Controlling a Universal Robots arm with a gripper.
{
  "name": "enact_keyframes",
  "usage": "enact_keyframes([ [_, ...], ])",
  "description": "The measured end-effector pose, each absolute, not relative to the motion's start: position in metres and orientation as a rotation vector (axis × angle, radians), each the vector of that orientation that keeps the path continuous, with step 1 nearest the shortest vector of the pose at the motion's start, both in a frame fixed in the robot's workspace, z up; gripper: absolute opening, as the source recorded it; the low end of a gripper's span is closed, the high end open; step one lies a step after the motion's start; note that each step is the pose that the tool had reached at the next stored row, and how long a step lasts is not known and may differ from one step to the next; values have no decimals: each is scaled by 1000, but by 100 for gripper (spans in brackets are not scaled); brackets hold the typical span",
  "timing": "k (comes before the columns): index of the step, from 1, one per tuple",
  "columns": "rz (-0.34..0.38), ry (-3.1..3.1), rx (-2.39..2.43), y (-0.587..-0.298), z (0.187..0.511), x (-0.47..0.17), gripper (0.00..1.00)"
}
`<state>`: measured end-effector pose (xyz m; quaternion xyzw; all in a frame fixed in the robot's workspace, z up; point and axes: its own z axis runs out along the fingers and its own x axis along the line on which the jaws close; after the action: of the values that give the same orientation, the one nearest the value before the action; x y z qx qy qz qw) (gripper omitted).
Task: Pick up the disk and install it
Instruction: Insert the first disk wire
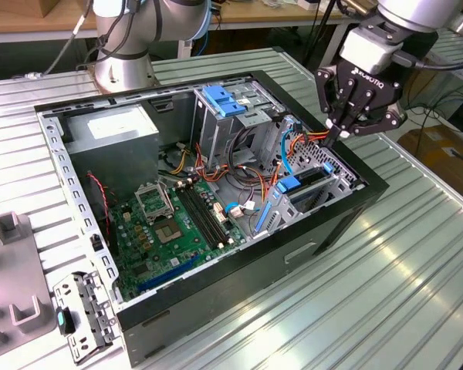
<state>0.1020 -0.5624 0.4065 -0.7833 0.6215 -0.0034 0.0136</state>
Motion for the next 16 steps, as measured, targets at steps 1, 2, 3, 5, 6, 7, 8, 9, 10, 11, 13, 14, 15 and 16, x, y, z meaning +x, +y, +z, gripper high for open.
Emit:
enact_keyframes([
  [1,-11,1935,-2441,-562,407,102,11],
  [2,-11,1934,-2441,-562,408,102,11],
  [3,-10,1934,-2441,-562,408,102,11],
  [5,-10,1933,-2441,-562,408,102,11],
  [6,-10,1933,-2441,-562,408,102,11],
  [7,-10,1933,-2441,-562,408,102,11],
  [8,-10,1933,-2441,-562,408,102,11],
  [9,-10,1933,-2441,-562,408,102,11],
  [10,-10,1933,-2441,-562,408,102,11],
  [11,-10,1933,-2441,-562,408,102,11],
  [13,-10,1933,-2441,-562,408,102,11],
  [14,-10,1933,-2441,-562,408,102,11],
  [15,-10,1930,-2443,-562,408,102,11],
  [16,-9,1920,-2451,-562,408,102,11],
])
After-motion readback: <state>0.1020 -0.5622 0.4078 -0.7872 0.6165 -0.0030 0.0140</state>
